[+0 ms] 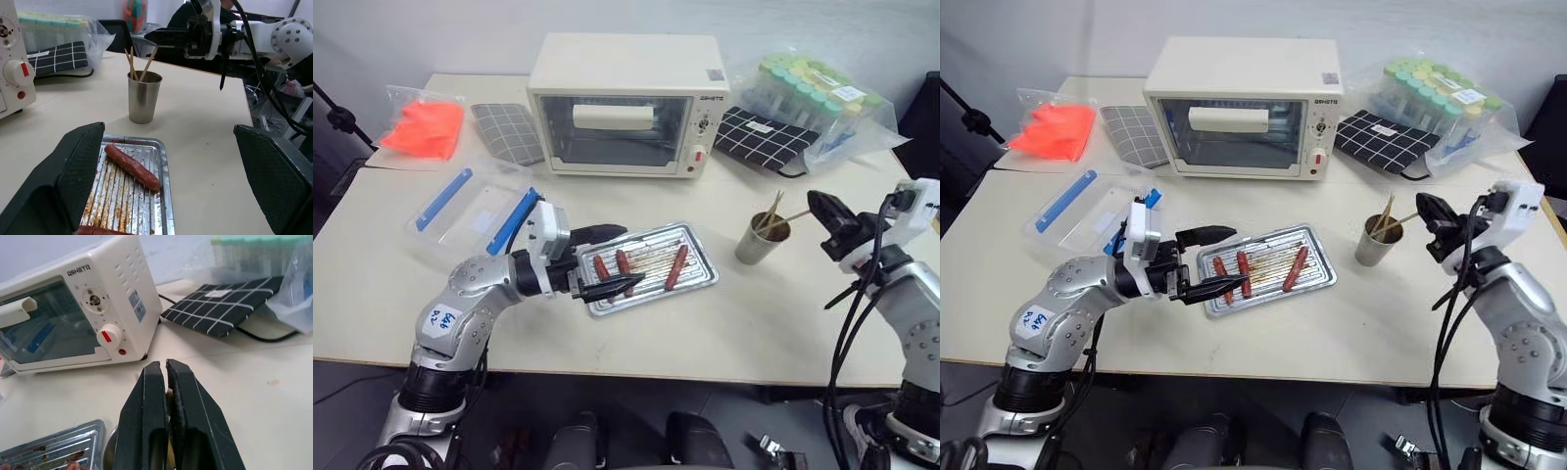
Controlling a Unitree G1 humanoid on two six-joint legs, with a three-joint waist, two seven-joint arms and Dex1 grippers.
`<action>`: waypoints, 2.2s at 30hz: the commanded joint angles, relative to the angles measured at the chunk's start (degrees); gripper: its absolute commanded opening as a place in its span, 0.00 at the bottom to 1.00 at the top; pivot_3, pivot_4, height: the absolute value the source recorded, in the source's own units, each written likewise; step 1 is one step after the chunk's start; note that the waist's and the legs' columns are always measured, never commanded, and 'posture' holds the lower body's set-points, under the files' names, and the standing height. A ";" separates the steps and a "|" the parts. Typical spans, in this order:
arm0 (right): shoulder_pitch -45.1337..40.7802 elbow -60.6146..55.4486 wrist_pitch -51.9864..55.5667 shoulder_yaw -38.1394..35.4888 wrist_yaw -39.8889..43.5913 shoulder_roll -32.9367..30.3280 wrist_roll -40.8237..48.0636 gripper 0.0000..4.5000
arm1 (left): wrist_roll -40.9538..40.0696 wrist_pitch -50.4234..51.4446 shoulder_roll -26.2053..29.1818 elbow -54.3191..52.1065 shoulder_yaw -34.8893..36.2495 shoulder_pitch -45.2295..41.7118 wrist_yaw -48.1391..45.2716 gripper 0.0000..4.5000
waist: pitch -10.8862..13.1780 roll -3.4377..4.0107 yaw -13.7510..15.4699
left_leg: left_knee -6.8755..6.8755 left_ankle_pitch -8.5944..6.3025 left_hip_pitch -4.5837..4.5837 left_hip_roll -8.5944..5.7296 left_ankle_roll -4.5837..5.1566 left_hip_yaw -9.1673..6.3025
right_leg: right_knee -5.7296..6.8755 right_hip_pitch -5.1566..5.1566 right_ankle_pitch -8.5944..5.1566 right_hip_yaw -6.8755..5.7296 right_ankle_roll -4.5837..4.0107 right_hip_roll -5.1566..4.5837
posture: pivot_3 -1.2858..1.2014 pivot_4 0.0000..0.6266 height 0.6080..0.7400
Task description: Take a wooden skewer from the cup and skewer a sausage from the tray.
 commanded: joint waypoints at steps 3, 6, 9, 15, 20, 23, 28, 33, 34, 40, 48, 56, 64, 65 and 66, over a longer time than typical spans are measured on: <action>-2.78 -3.07 8.29 -6.69 1.84 -13.32 7.83 0.01 | 0.79 -3.00 -0.44 0.19 -0.20 -1.37 -2.12 1.00 | 0.01 -0.01 0.09 | 0.04 0.00 -0.04 0.00 0.02 -0.02 | -0.02 0.01 0.00 -0.04 0.00 -0.01 | 0.52 0.24 1.00; -6.10 0.54 15.95 -8.91 0.24 -17.92 19.44 0.01 | 0.66 -3.88 -1.09 0.60 -0.04 -2.34 -2.77 1.00 | 0.02 -0.03 0.07 | 0.10 -0.01 -0.04 0.03 0.04 -0.03 | -0.01 0.03 0.00 -0.05 0.00 -0.01 | 0.52 0.24 1.00; -8.07 3.11 18.68 -9.30 -3.25 -18.37 33.10 0.01 | 0.74 -4.19 -1.80 0.82 -0.53 -2.66 -3.36 1.00 | 0.03 -0.09 0.00 | 0.13 -0.02 -0.05 0.06 0.06 -0.06 | -0.01 0.05 0.00 -0.08 0.00 -0.01 | 0.52 0.24 1.00; -9.18 0.88 11.62 -0.33 -18.23 -13.63 56.57 0.01 | 1.66 -5.96 -4.75 0.70 -2.26 -4.61 -2.61 1.00 | 0.03 -0.10 0.02 | 0.26 -0.04 -0.12 0.06 0.09 -0.09 | 0.00 0.04 0.00 -0.12 0.01 -0.01 | 0.52 0.24 1.00; -8.92 -5.15 6.00 5.57 -23.55 -6.10 59.54 0.01 | 5.72 -10.30 -8.05 3.30 -3.55 -7.89 -0.60 1.00 | 0.03 -0.11 0.19 | 0.47 -0.06 -0.35 0.06 0.11 -0.21 | 0.02 -0.03 0.02 -0.23 0.04 -0.02 | 0.52 0.24 1.00; -8.42 -7.07 4.29 6.82 -24.72 -3.99 59.54 0.01 | 8.26 -12.89 -9.48 5.50 -4.40 -9.37 0.13 1.00 | 0.03 -0.10 0.29 | 0.70 -0.08 -0.63 0.03 0.16 -0.48 | -0.01 -0.04 0.06 -0.47 0.10 -0.03 | 0.52 0.24 1.00; -8.99 -8.96 1.44 7.12 -26.40 -0.22 59.54 0.01 | 8.23 -14.05 -13.16 8.09 -4.58 -11.22 1.48 1.00 | 0.03 -0.10 0.27 | 0.79 -0.06 -0.89 -0.01 0.20 -0.71 | -0.07 -0.08 0.08 -0.73 0.15 -0.08 | 0.52 0.24 1.00; -8.79 -9.89 0.41 7.06 -27.49 1.07 59.54 0.00 | 5.20 -13.06 -17.53 9.65 -2.58 -12.83 3.49 0.76 | 0.03 -0.10 0.21 | 0.79 -0.05 -0.94 -0.03 0.22 -0.79 | -0.08 -0.05 0.08 -0.87 0.15 -0.12 | 0.52 0.24 1.00; -8.68 -9.98 0.25 6.94 -27.65 1.25 59.54 0.00 | 5.05 -12.93 -18.11 9.71 -2.39 -13.15 3.98 0.69 | 0.03 -0.10 0.18 | 0.79 -0.05 -0.94 -0.03 0.23 -0.80 | -0.08 -0.05 0.08 -0.87 0.15 -0.12 | 0.52 0.24 1.00; -8.69 -10.28 -0.38 6.67 -28.39 2.07 59.54 0.00 | 5.81 -13.05 -19.05 10.34 -2.70 -14.12 4.79 0.37 | 0.03 -0.10 0.17 | 0.79 -0.04 -0.94 -0.04 0.24 -0.81 | -0.08 -0.05 0.08 -0.89 0.15 -0.12 | 0.52 0.24 1.00; -9.84 -10.92 -0.93 7.02 -28.96 2.78 59.54 0.00 | 6.56 -13.36 -19.58 11.13 -3.64 -14.46 4.60 0.37 | 0.03 -0.10 0.20 | 0.79 -0.03 -0.94 -0.05 0.25 -0.82 | -0.08 -0.05 0.08 -0.90 0.15 -0.12 | 0.52 0.24 1.00; -9.64 -11.15 -1.06 7.15 -29.05 2.72 59.54 0.00 | 6.40 -13.20 -20.42 11.42 -3.29 -15.05 5.25 0.26 | 0.03 -0.10 0.19 | 0.79 -0.03 -0.94 -0.05 0.25 -0.82 | -0.08 -0.05 0.08 -0.90 0.15 -0.13 | 0.52 0.24 1.00; -9.40 -11.64 -1.45 7.20 -28.88 2.45 59.54 0.00 | 5.77 -12.93 -20.50 11.87 -2.47 -15.57 5.65 0.00 | 0.03 -0.10 0.17 | 0.79 -0.03 -0.95 -0.05 0.25 -0.84 | -0.08 -0.05 0.08 -0.92 0.15 -0.13 | 0.52 0.24 1.00; -9.37 -11.76 -1.48 7.18 -28.79 2.36 59.54 0.00 | 5.98 -12.91 -20.40 11.94 -2.50 -15.64 5.79 0.00 | 0.03 -0.10 0.17 | 0.79 -0.03 -0.95 -0.05 0.25 -0.84 | -0.08 -0.05 0.08 -0.92 0.15 -0.13 | 0.52 0.24 1.00; -9.27 -11.83 -1.36 7.18 -28.65 1.99 59.54 0.00 | 6.20 -12.92 -20.27 12.02 -2.55 -15.71 5.85 0.00 | 0.03 -0.10 0.17 | 0.79 -0.03 -0.95 -0.05 0.25 -0.84 | -0.08 -0.05 0.08 -0.92 0.14 -0.13 | 0.52 0.24 1.00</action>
